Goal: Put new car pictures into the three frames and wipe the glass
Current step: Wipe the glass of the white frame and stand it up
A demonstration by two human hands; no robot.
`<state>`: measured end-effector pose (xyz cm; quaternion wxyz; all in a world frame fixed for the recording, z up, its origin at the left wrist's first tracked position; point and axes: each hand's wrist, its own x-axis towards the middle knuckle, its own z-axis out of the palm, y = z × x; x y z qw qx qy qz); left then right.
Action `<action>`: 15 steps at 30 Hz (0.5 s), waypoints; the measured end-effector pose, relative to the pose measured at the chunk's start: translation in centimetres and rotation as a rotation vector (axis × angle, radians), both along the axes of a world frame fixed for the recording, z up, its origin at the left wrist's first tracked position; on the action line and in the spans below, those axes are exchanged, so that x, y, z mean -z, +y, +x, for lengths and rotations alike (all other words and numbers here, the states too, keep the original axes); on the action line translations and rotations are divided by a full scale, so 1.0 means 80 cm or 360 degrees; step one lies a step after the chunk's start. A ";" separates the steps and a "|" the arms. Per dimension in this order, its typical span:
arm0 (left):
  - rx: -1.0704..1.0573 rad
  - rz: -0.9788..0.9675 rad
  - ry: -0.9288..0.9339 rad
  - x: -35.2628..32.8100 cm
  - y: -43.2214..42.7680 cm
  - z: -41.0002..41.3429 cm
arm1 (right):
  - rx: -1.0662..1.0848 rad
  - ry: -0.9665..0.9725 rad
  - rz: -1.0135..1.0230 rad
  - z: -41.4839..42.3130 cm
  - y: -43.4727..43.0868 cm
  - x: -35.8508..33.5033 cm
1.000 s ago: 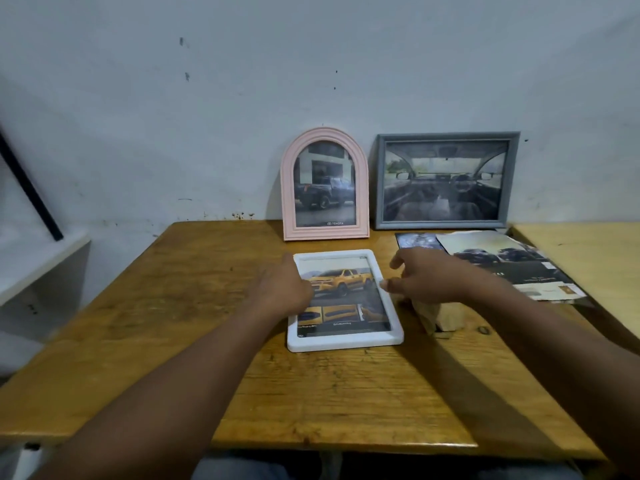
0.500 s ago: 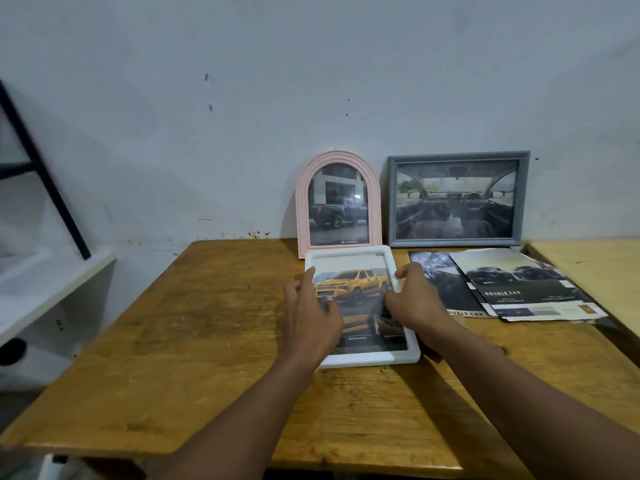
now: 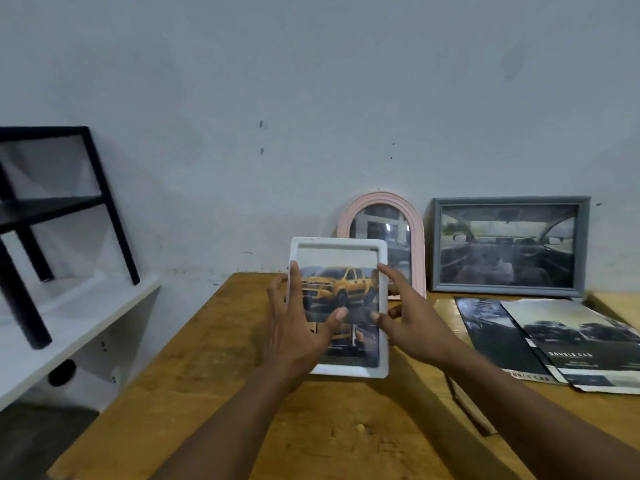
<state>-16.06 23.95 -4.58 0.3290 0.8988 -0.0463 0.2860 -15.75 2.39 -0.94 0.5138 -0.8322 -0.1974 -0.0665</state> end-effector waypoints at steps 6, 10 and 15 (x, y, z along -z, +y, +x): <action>-0.0070 -0.0065 0.0030 0.000 0.041 0.029 | -0.0061 -0.0062 -0.0111 0.041 0.042 -0.011; -0.0074 -0.0076 -0.0005 -0.007 0.071 0.066 | -0.0027 -0.0062 -0.0074 0.083 0.072 -0.019; -0.0034 -0.0076 -0.0099 -0.024 0.109 0.128 | 0.0086 -0.0242 -0.0125 0.146 0.115 -0.030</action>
